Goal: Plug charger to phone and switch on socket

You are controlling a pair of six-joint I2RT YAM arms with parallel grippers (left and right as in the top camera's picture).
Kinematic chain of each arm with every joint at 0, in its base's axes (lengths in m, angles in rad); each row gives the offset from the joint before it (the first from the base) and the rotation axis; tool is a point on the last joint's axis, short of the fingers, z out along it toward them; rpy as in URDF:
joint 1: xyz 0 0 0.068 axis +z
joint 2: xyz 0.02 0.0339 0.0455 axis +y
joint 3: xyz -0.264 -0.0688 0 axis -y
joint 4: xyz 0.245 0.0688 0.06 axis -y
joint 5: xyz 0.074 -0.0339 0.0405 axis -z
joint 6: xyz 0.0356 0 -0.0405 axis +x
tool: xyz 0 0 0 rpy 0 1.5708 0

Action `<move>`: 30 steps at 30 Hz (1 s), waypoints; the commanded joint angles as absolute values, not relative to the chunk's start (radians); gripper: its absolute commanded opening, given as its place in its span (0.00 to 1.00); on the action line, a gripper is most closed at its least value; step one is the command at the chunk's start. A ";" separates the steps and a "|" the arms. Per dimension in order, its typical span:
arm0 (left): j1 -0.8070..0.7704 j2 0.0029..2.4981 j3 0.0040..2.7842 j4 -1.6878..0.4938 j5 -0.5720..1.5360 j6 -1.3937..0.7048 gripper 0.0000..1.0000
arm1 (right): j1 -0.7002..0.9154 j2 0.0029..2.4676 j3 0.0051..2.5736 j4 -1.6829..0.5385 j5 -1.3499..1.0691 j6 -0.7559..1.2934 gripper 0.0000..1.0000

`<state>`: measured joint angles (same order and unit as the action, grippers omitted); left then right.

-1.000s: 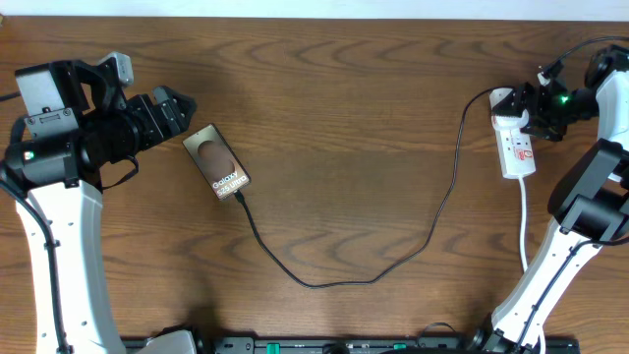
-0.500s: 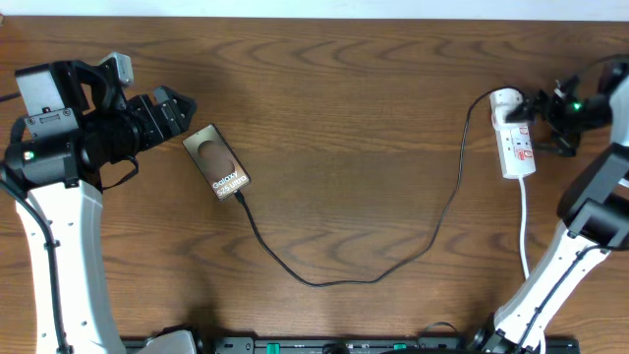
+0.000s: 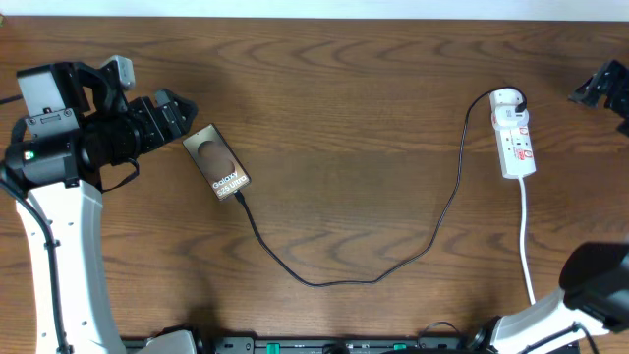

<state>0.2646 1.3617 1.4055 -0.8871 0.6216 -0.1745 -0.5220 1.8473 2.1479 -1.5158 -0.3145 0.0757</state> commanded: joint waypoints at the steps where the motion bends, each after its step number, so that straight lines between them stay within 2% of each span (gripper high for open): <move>1: 0.262 1.365 1.410 -0.889 0.616 -0.150 0.88 | -0.511 1.812 2.153 -1.519 -0.286 0.104 0.99; 30: 0.262 1.357 1.410 -0.898 0.582 -0.150 0.88 | -0.511 1.805 2.153 -1.519 -0.286 0.104 0.99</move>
<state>0.2646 1.3617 1.4055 -0.8909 0.6205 -0.1745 -0.5186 1.8111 2.1479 -1.5181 -0.2913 0.0956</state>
